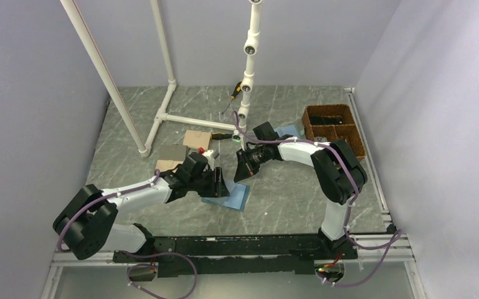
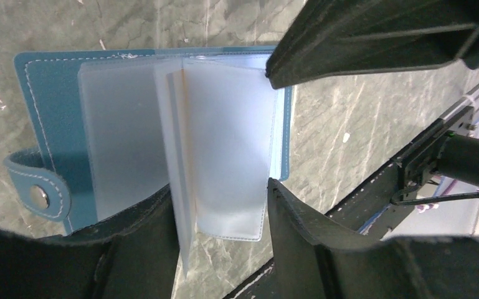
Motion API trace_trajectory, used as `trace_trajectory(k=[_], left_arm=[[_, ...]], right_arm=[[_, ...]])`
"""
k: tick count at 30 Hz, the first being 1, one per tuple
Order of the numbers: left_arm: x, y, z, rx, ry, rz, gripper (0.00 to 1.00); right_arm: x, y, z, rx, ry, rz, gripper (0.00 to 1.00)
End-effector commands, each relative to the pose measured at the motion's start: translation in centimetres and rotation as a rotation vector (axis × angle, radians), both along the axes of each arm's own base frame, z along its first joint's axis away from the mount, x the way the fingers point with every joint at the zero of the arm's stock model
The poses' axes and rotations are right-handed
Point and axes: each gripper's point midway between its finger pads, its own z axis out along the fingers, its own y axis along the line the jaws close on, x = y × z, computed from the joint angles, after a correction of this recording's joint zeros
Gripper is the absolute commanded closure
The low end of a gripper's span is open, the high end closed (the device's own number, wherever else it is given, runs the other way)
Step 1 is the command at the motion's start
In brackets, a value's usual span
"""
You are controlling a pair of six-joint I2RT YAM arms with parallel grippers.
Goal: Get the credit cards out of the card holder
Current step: Remove the credit card from the card holder.
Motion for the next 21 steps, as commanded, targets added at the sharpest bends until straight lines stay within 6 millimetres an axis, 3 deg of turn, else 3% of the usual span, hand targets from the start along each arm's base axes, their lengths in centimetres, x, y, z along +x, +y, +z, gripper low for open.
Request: trace_trajectory(k=[1, 12, 21], left_arm=[[0.26, -0.43, 1.97, -0.092, -0.03, 0.006, 0.46], [0.38, 0.29, 1.75, -0.102, -0.009, 0.031, 0.55], [0.41, 0.5, 2.04, -0.115, -0.011, 0.03, 0.56]], right_arm=[[0.95, 0.51, -0.2, -0.032, -0.04, -0.002, 0.94], [0.71, 0.4, -0.61, -0.059, -0.077, 0.054, 0.94], [0.37, 0.19, -0.63, -0.062, -0.091, 0.104, 0.94]])
